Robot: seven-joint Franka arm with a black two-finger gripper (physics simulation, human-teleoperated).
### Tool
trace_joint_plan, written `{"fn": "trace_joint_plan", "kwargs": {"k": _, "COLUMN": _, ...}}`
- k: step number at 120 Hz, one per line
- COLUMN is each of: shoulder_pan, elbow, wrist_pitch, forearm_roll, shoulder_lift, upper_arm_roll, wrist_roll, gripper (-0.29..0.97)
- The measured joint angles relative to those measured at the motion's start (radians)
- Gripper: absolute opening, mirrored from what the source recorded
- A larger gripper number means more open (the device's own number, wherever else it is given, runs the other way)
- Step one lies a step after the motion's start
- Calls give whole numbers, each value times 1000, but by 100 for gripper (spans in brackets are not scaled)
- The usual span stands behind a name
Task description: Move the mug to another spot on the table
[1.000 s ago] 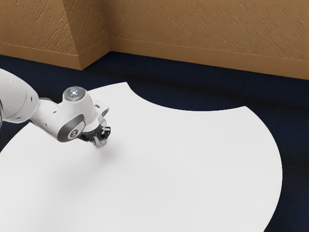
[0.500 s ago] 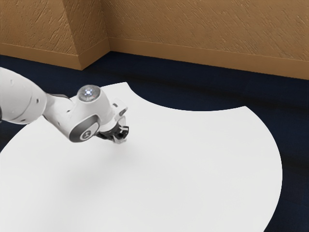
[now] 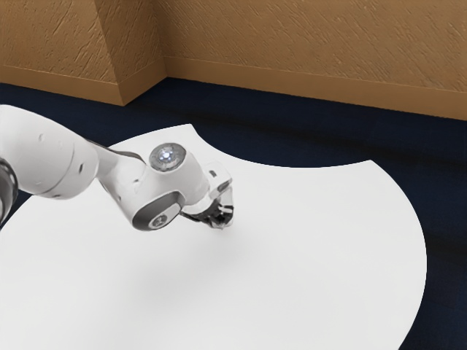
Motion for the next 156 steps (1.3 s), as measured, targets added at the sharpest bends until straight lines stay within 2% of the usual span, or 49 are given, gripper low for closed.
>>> {"fn": "trace_joint_plan", "kwargs": {"k": 36, "shoulder_pan": 0, "elbow": 39, "wrist_pitch": 63, "forearm_roll": 1, "shoulder_lift": 77, "upper_arm_roll": 1, "wrist_roll": 0, "gripper": -1}}
{"fn": "trace_joint_plan", "kwargs": {"k": 66, "shoulder_pan": 19, "elbow": 33, "wrist_pitch": 95, "forearm_roll": 95, "shoulder_lift": 80, "upper_arm_roll": 10, "wrist_roll": 12, "gripper": 1}}
{"fn": "trace_joint_plan", "kwargs": {"k": 92, "shoulder_pan": 20, "elbow": 10, "wrist_pitch": 103, "forearm_roll": 117, "shoulder_lift": 81, "upper_arm_roll": 13, "wrist_roll": 35, "gripper": 20}}
{"fn": "trace_joint_plan", "kwargs": {"k": 119, "shoulder_pan": 19, "elbow": 9, "wrist_pitch": 106, "forearm_roll": 121, "shoulder_lift": 79, "upper_arm_roll": 13, "wrist_roll": 52, "gripper": 48}}
{"fn": "trace_joint_plan", "kwargs": {"k": 156, "shoulder_pan": 20, "elbow": 7, "wrist_pitch": 107, "forearm_roll": 121, "shoulder_lift": 72, "upper_arm_roll": 14, "wrist_roll": 67, "gripper": 61}}
